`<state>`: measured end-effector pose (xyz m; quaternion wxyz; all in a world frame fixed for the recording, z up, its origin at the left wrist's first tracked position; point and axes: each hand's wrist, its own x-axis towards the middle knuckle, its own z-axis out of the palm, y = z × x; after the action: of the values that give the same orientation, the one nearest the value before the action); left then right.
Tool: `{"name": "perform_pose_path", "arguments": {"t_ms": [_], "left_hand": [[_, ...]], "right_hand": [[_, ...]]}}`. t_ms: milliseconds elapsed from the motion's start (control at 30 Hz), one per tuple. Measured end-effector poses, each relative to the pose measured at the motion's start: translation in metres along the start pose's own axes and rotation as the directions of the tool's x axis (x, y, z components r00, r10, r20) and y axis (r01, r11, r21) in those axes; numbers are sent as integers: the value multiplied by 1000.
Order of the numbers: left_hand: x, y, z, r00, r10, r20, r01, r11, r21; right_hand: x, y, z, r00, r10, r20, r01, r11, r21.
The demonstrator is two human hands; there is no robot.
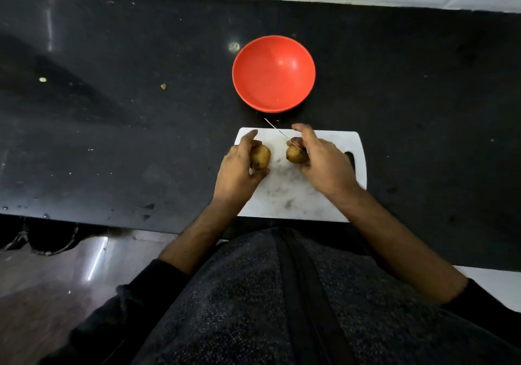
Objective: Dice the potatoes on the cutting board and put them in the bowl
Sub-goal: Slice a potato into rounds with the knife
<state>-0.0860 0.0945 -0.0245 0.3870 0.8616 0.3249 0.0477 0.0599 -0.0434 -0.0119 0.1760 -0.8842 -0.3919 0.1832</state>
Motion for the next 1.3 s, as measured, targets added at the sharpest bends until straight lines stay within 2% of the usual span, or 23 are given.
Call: {"name": "perform_pose_path", "arguments": {"t_ms": [133, 233, 367, 433, 533, 600, 667, 700, 767, 833, 900, 933, 1033, 1067, 1100, 1200, 1300], "left_hand": [[1, -3, 2, 999, -20, 34, 21, 999, -37], [0, -2, 6, 998, 63, 13, -64, 996, 62], [3, 6, 11, 967, 252, -45, -237, 948, 212], [8, 12, 15, 938, 343, -45, -322, 914, 248], [15, 24, 22, 927, 376, 9, -366, 895, 256], [17, 29, 28, 920, 391, 36, -386, 884, 262], [18, 33, 33, 909, 414, 51, -410, 865, 289], [20, 35, 35, 906, 418, 61, -415, 854, 314], [23, 38, 37, 908, 411, 84, -412, 836, 361], [28, 40, 39, 914, 392, 103, -400, 833, 383], [32, 40, 40, 925, 363, 114, -378, 843, 383], [33, 40, 40, 930, 347, 122, -367, 852, 373], [34, 43, 39, 936, 324, 137, -352, 878, 324], [33, 45, 38, 940, 315, 134, -341, 889, 305], [31, 47, 37, 945, 303, 128, -327, 900, 288], [27, 50, 35, 950, 292, 112, -311, 914, 259], [24, 52, 33, 949, 293, 115, -312, 925, 218]], "right_hand": [[3, 3, -2, 999, 5, 45, -4, 1000, -11], [3, 5, -3, 998, 2, 64, -2, 1000, 0], [-6, 15, -11, 997, -5, 72, -19, 946, 323], [-14, 21, -20, 999, 38, -4, -33, 917, 397], [-32, 26, -32, 973, 190, -132, -100, 861, 498], [-42, 28, -34, 932, 349, -100, -191, 707, 681], [-48, 28, -32, 867, 494, 63, -310, 438, 843], [-50, 28, -30, 831, 529, 173, -383, 318, 867], [-57, 25, -26, 777, 510, 370, -498, 138, 856], [-64, 19, -19, 786, 439, 435, -500, 37, 865], [-71, 12, -15, 814, 440, 379, -449, 62, 892], [-73, 10, -14, 832, 455, 318, -421, 144, 896], [-74, 12, -7, 896, 434, 88, -342, 553, 760], [-74, 12, -7, 906, 420, 54, -336, 634, 697], [-73, 12, -7, 908, 415, 52, -345, 672, 656], [-69, 12, -7, 895, 435, 96, -390, 661, 642], [-70, 12, -8, 926, 377, -17, -298, 759, 579]]}}
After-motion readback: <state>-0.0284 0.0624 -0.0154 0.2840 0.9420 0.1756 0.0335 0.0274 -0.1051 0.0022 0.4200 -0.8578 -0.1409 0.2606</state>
